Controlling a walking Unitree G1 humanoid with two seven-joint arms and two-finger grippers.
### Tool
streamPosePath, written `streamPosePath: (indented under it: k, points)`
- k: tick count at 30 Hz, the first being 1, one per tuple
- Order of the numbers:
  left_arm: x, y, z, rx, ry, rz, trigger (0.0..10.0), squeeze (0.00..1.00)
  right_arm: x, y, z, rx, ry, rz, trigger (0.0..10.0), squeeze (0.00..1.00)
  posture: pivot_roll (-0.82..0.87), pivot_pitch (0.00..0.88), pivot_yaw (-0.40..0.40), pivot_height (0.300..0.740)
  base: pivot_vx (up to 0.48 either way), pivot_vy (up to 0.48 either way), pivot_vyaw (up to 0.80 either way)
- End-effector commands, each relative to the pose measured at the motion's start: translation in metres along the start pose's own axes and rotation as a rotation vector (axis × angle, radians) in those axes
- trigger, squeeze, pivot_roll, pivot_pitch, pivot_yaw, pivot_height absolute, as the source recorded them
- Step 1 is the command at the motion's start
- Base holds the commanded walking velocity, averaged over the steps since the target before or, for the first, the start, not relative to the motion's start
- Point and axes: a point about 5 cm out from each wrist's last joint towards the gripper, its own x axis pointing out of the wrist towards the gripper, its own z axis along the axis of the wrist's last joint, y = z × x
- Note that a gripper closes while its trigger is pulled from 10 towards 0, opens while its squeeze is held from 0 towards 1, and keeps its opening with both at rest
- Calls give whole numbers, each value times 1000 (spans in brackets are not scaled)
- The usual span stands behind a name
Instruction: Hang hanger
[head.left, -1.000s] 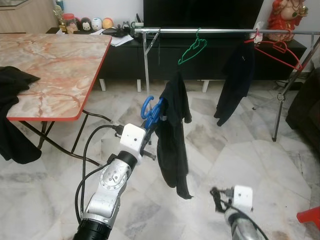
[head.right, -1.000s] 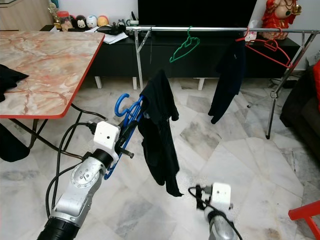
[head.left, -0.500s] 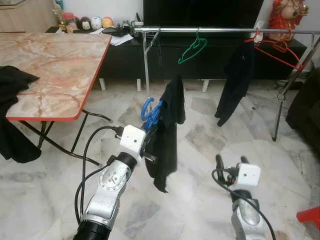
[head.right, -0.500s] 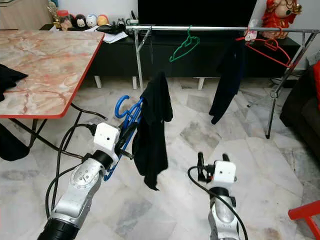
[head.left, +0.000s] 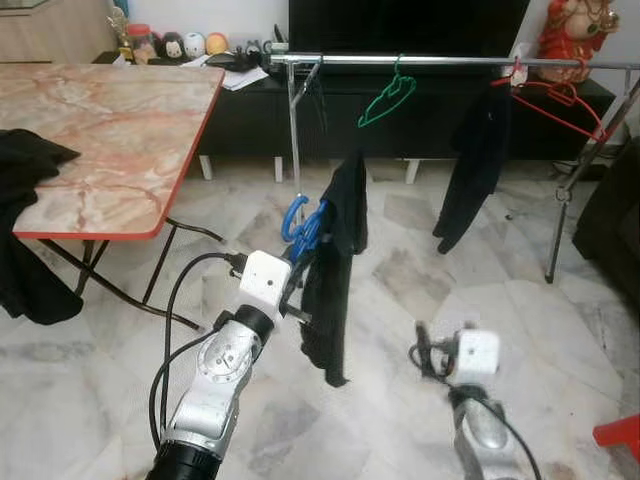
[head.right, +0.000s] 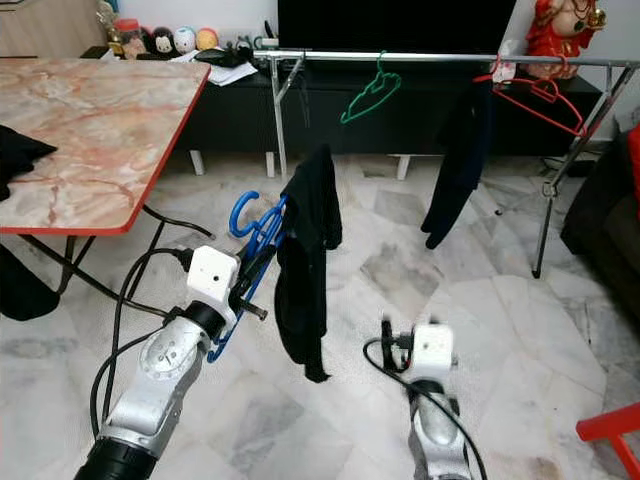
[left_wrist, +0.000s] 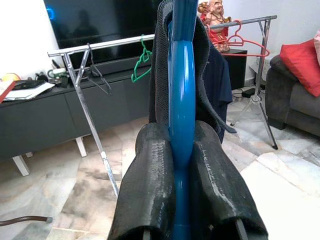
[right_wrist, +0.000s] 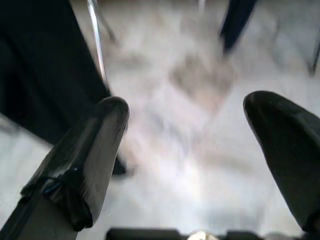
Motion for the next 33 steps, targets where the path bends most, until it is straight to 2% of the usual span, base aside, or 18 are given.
streamPosePath:
  k: [1, 5, 10, 21, 27, 29, 31, 32, 33]
  points:
    - [4, 0, 12, -5, -72, 2, 10000, 0, -5, -5, -15, 6, 90, -15, 0, 0, 31, 0, -68, 740, 0, 0, 0]
    - [6, 3, 13, -2, -77, 11, 10000, 0, -22, -10, -50, -31, 284, -15, 0, 0, 36, 0, -69, 740, 0, 0, 0]
    - [6, 4, 14, 0, -78, 19, 10000, 0, -38, -14, -74, -32, 411, -31, 0, 0, 43, 0, -70, 740, 0, 0, 0]
    - [6, 4, 15, -4, -76, 26, 10000, 0, -51, -16, -90, -30, 480, -31, 0, 0, 40, 0, -59, 740, 0, 0, 0]
    - [6, 5, 15, -3, -75, 28, 10000, 0, -57, -17, -98, -80, 561, -23, 0, 0, 39, 0, -53, 740, 0, 0, 0]
    - [7, 6, 16, -3, -75, 30, 10000, 0, -60, -16, -103, -75, 612, -9, 0, 0, 38, 0, -49, 740, 0, 0, 0]
    - [7, 6, 16, -3, -75, 31, 10000, 0, -61, -15, -104, -65, 616, -5, 0, 0, 37, 0, -48, 740, 0, 0, 0]
    - [7, 6, 16, -2, -75, 31, 10000, 0, -61, -17, -103, -64, 608, -18, 10000, 0, 37, 0, -47, 740, 0, 0, 0]
    - [8, 6, 16, -2, -76, 32, 10000, 0, -60, -18, -103, -58, 602, -27, 10000, 0, 39, 0, -45, 740, 0, 0, 0]
